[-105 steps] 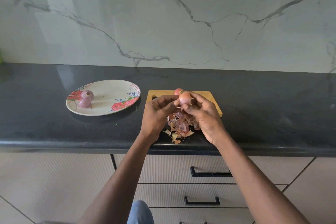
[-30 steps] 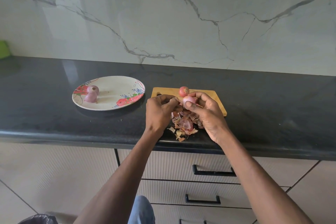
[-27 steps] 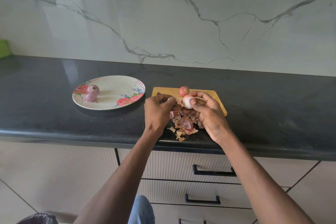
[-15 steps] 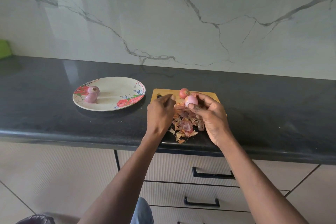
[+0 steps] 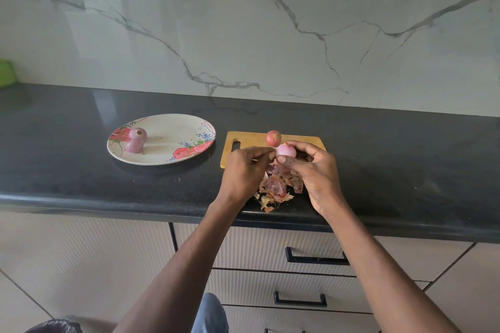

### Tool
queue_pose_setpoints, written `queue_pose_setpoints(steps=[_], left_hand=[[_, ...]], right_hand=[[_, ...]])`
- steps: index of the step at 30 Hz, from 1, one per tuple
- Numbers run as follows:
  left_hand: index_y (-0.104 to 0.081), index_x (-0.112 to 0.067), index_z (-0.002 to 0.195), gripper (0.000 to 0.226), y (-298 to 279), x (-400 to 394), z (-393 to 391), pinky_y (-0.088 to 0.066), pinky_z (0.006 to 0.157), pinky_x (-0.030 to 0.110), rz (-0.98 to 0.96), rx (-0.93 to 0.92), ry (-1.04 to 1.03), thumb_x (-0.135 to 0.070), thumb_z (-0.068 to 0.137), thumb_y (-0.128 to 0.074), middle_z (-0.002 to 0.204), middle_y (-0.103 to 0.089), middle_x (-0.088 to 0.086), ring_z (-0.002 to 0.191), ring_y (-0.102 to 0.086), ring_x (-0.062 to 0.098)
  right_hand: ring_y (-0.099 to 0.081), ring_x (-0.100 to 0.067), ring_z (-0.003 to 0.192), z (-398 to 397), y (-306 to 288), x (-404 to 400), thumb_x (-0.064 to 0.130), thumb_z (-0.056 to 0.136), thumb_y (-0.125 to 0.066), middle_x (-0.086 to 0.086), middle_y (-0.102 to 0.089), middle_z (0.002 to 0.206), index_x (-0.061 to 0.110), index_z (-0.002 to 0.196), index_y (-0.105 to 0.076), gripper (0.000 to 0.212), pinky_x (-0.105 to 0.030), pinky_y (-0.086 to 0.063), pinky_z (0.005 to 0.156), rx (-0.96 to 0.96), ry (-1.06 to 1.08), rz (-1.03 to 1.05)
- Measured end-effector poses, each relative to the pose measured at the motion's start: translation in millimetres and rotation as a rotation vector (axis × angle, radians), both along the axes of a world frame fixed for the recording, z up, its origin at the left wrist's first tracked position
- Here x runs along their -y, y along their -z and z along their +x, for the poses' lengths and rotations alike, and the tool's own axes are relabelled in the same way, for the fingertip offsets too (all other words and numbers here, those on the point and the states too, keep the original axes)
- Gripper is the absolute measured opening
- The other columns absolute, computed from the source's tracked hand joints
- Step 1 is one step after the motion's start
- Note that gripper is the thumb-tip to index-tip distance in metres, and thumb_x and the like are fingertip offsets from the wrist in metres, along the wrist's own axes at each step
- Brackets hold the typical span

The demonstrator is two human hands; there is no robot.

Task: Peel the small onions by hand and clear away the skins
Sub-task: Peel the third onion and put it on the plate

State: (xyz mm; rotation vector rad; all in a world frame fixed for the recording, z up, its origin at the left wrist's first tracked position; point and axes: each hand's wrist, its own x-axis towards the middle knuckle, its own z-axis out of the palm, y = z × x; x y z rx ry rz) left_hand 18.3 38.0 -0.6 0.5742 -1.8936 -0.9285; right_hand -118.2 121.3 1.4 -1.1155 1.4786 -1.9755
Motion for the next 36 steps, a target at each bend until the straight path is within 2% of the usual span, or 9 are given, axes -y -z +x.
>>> queue_pose_setpoints(steps=[2,5,12,16,21,25,29,32,36], left_hand=[[-0.077,-0.007,0.111,0.019,0.5,-0.5,-1.2,-0.059,0.079,0.031,-0.016,0.012,-0.014,-0.011,0.097,-0.065,0.097,-0.078,0.004,0.082,-0.072,0.008],[-0.077,-0.008,0.109,0.018,0.1,-1.6,-2.8,-0.057,0.076,0.032,-0.013,0.030,-0.020,-0.010,0.098,-0.064,0.090,-0.077,0.000,0.078,-0.069,0.007],[-0.076,-0.008,0.098,0.017,2.6,-2.5,-4.9,-0.056,0.067,0.043,-0.066,0.038,-0.081,-0.010,0.100,-0.059,0.077,-0.072,-0.001,0.068,-0.069,0.017],[-0.074,-0.008,0.095,0.020,2.4,-4.2,-4.8,-0.056,0.068,0.041,-0.027,-0.010,-0.071,-0.004,0.099,-0.055,0.078,-0.072,-0.001,0.070,-0.069,0.015],[-0.075,-0.010,0.111,0.019,2.4,-4.6,-4.5,-0.060,0.076,0.040,-0.023,0.011,-0.012,-0.016,0.100,-0.062,0.096,-0.076,0.002,0.082,-0.071,0.011],[-0.076,-0.008,0.108,0.017,1.5,-4.8,-3.0,-0.061,0.074,0.030,0.010,-0.006,-0.029,-0.013,0.100,-0.062,0.092,-0.077,0.003,0.076,-0.072,0.006],[-0.076,-0.007,0.105,0.017,-0.7,-5.8,-2.1,-0.061,0.072,0.028,0.042,-0.013,-0.036,-0.010,0.101,-0.060,0.087,-0.076,0.000,0.073,-0.072,0.005],[-0.076,-0.008,0.103,0.017,-0.8,-6.0,-3.1,-0.061,0.071,0.031,0.020,0.030,-0.052,-0.009,0.101,-0.059,0.085,-0.074,-0.001,0.072,-0.071,0.006],[-0.075,-0.005,0.096,0.017,0.6,-4.7,-3.8,-0.058,0.068,0.044,-0.022,0.059,-0.087,-0.010,0.098,-0.059,0.083,-0.075,0.004,0.070,-0.071,0.017]], right_hand=[[-0.071,-0.010,0.092,0.4,0.2,0.1,0.002,0.071,-0.087,-0.004,-0.075,0.104,0.011,0.106,-0.076,0.038,-0.021,-0.056,0.071,-0.026,0.013,0.003],[-0.071,-0.012,0.096,0.0,1.2,0.0,0.005,0.071,-0.087,-0.004,-0.076,0.105,0.011,0.108,-0.076,0.039,-0.021,-0.057,0.072,-0.030,0.020,0.002],[-0.071,-0.015,0.103,-0.5,2.3,2.0,0.004,0.077,-0.083,-0.003,-0.076,0.110,0.012,0.114,-0.074,0.039,-0.027,-0.058,0.084,-0.027,-0.004,0.030],[-0.071,-0.017,0.104,-1.5,3.9,2.6,0.004,0.078,-0.083,-0.004,-0.075,0.111,0.012,0.116,-0.073,0.040,-0.027,-0.058,0.083,-0.036,0.011,0.020],[-0.071,-0.017,0.104,-0.9,3.0,3.6,0.004,0.077,-0.083,-0.003,-0.075,0.111,0.012,0.116,-0.073,0.041,-0.026,-0.058,0.081,-0.043,0.022,0.007],[-0.071,-0.015,0.104,0.1,3.4,3.3,0.004,0.078,-0.083,-0.003,-0.074,0.114,0.014,0.117,-0.073,0.042,-0.030,-0.060,0.082,-0.061,0.023,0.034],[-0.070,-0.011,0.106,0.7,3.0,3.1,0.004,0.078,-0.083,-0.002,-0.074,0.116,0.017,0.116,-0.072,0.042,-0.023,-0.058,0.083,-0.080,0.020,0.043],[-0.069,-0.011,0.109,1.1,3.1,3.3,0.005,0.078,-0.083,0.000,-0.073,0.117,0.018,0.116,-0.072,0.041,-0.026,-0.058,0.089,-0.089,0.008,0.050],[-0.068,-0.011,0.112,2.6,3.1,3.8,0.014,0.080,-0.083,0.003,-0.073,0.119,0.019,0.120,-0.072,0.041,-0.032,-0.056,0.095,-0.116,-0.001,0.073]])
